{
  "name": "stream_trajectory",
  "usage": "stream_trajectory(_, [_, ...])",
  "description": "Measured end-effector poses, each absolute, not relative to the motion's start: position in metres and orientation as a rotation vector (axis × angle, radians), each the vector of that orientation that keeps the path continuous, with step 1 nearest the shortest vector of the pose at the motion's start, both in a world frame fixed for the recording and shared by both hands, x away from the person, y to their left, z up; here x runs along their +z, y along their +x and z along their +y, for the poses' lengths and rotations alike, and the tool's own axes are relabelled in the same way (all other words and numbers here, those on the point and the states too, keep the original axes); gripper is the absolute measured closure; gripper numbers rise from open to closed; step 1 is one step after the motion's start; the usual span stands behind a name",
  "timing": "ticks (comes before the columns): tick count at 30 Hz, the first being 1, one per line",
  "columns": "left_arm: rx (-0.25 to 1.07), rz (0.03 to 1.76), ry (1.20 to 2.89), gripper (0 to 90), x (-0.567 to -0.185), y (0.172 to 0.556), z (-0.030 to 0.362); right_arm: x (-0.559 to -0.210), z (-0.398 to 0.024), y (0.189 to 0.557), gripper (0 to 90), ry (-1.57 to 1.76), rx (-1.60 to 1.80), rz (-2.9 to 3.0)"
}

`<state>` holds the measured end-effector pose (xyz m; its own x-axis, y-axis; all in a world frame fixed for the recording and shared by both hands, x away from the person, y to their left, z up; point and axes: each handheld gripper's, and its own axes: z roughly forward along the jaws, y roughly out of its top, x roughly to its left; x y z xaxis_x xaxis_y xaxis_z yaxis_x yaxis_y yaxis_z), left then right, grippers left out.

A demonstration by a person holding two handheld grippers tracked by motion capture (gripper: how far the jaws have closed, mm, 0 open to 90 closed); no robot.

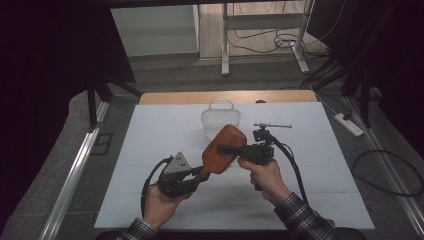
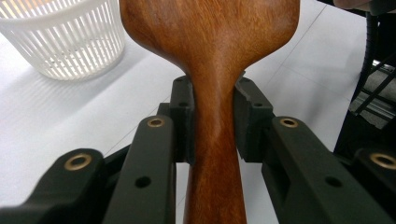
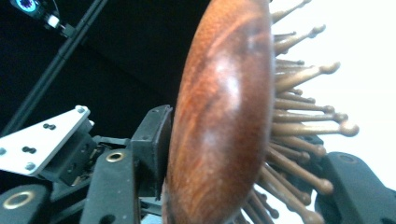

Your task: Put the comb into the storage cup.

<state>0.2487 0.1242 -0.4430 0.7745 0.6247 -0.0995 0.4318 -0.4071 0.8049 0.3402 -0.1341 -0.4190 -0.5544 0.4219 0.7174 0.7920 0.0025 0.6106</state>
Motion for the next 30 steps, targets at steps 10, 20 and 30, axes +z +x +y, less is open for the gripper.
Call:
stream_trajectory(10, [0.229, 0.788, 2.078, 70.8, -0.449, 0.253, 0.123, -0.422, -0.135, 0.34, 53.2, -1.269, -1.53, -1.902])
stream_trajectory(20, [0.211, 0.801, 2.114, 49.3, -0.453, 0.255, 0.122, -0.416, -0.138, 0.34, 54.2, -1.271, -1.573, -1.946])
stream_trajectory(30, [0.196, 0.826, 2.11, 26.4, -0.454, 0.257, 0.13, -0.411, -0.138, 0.339, 54.1, -1.256, -1.581, -2.031])
